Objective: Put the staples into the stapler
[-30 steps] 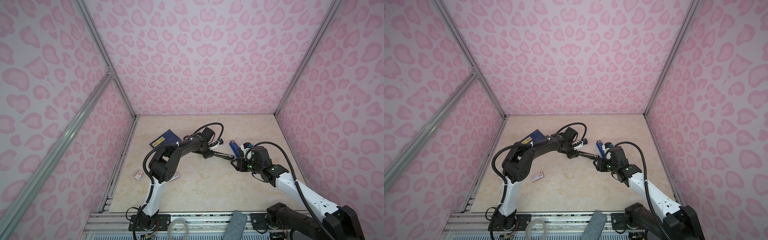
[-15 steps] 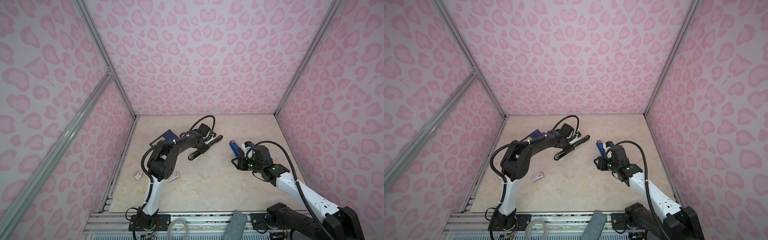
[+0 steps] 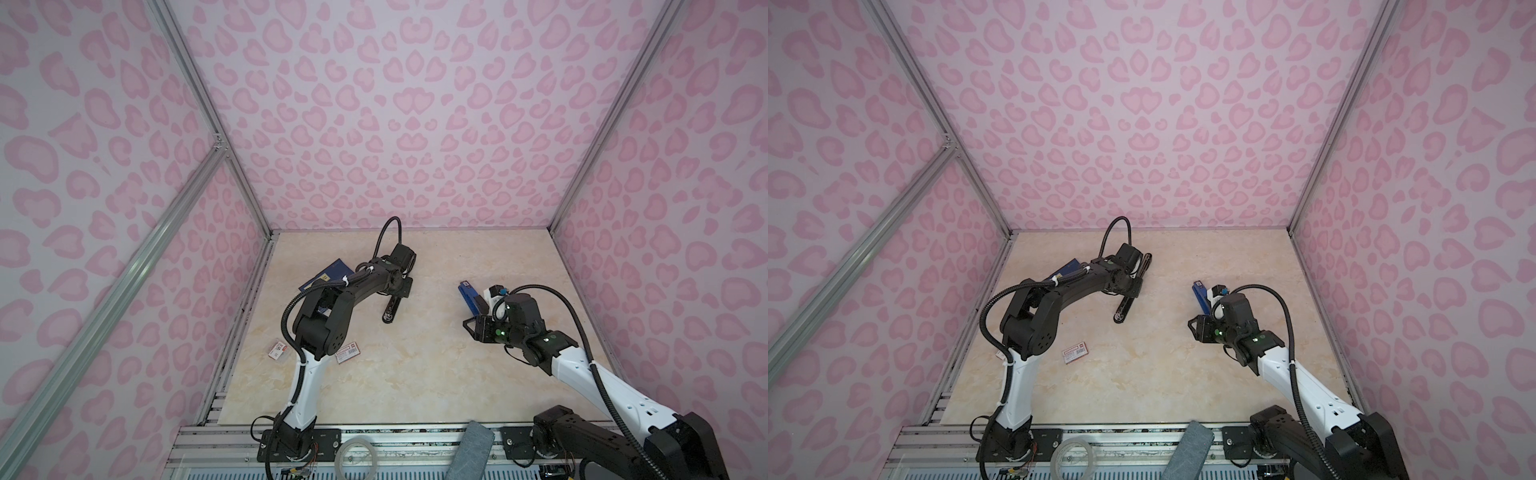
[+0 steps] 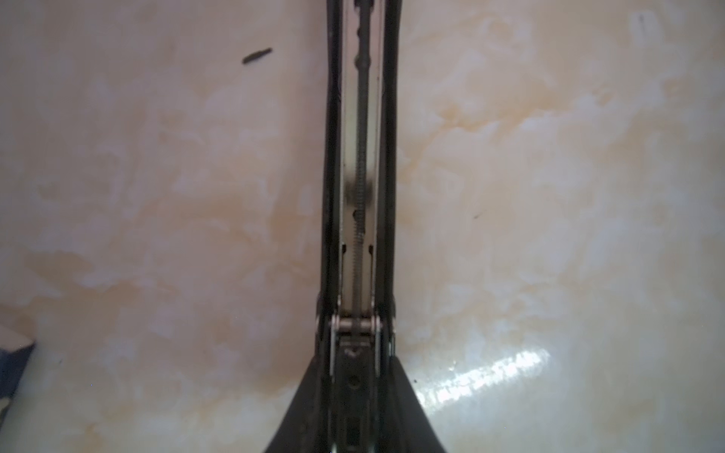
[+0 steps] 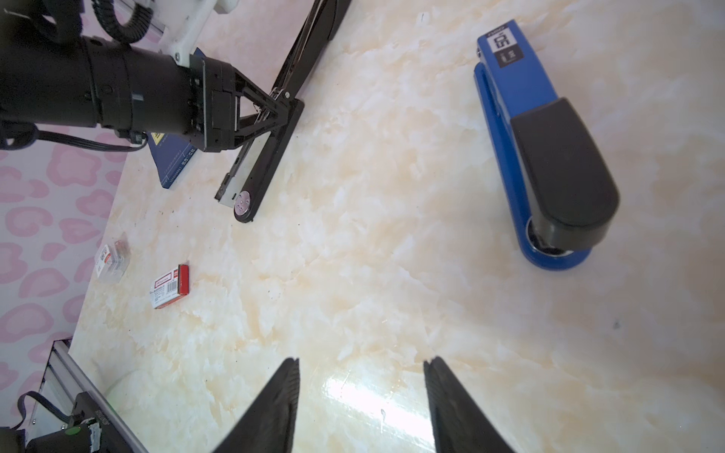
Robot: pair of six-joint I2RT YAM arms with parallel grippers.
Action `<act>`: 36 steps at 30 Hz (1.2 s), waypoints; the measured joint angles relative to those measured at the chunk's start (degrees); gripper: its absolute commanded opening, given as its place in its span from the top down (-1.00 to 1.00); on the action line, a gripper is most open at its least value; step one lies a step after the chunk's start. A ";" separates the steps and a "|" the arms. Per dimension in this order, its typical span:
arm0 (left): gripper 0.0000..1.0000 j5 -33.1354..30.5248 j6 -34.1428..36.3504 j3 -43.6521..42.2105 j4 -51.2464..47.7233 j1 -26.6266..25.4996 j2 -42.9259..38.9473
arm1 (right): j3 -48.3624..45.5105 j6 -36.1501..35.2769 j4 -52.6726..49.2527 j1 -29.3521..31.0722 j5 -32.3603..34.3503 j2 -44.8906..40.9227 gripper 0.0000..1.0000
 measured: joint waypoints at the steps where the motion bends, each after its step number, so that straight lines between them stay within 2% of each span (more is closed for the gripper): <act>1: 0.72 -1.07 -2.40 -0.57 0.39 0.00 -0.20 | -0.02 0.04 0.20 0.00 -0.04 0.00 -0.08; 6: 0.64 -4.57 -10.23 -3.28 1.97 -0.02 -1.70 | -0.83 0.48 1.16 0.00 -0.42 -0.02 -0.08; 11: 0.14 -6.05 -13.57 -4.02 0.61 0.00 -2.58 | -1.25 0.94 1.66 0.00 -0.61 0.07 -0.13; 13: 0.06 -5.33 -14.75 -4.20 -1.22 0.00 -3.02 | -1.20 0.96 1.81 0.00 -0.55 0.20 -0.15; 17: -0.01 -3.89 -14.88 -5.81 -3.72 0.00 -5.29 | 1.11 0.90 0.04 0.00 2.93 0.20 -0.23; 21: -0.02 -2.82 -14.80 -8.20 -3.89 0.00 -10.97 | 5.84 0.20 -3.72 -0.02 8.55 1.81 -0.24; 28: -0.03 0.46 -13.99 -15.89 -2.45 0.00 -20.74 | 13.77 -2.86 -9.92 -0.81 18.14 9.44 -0.25; 33: -0.05 3.30 -13.60 -22.51 -0.66 0.00 -26.71 | 18.47 -4.76 -11.02 -1.49 22.12 16.79 -0.24; 36: -0.05 4.24 -13.57 -23.41 -0.42 0.00 -27.34 | 19.04 -5.38 -11.56 -1.64 23.28 17.90 -0.21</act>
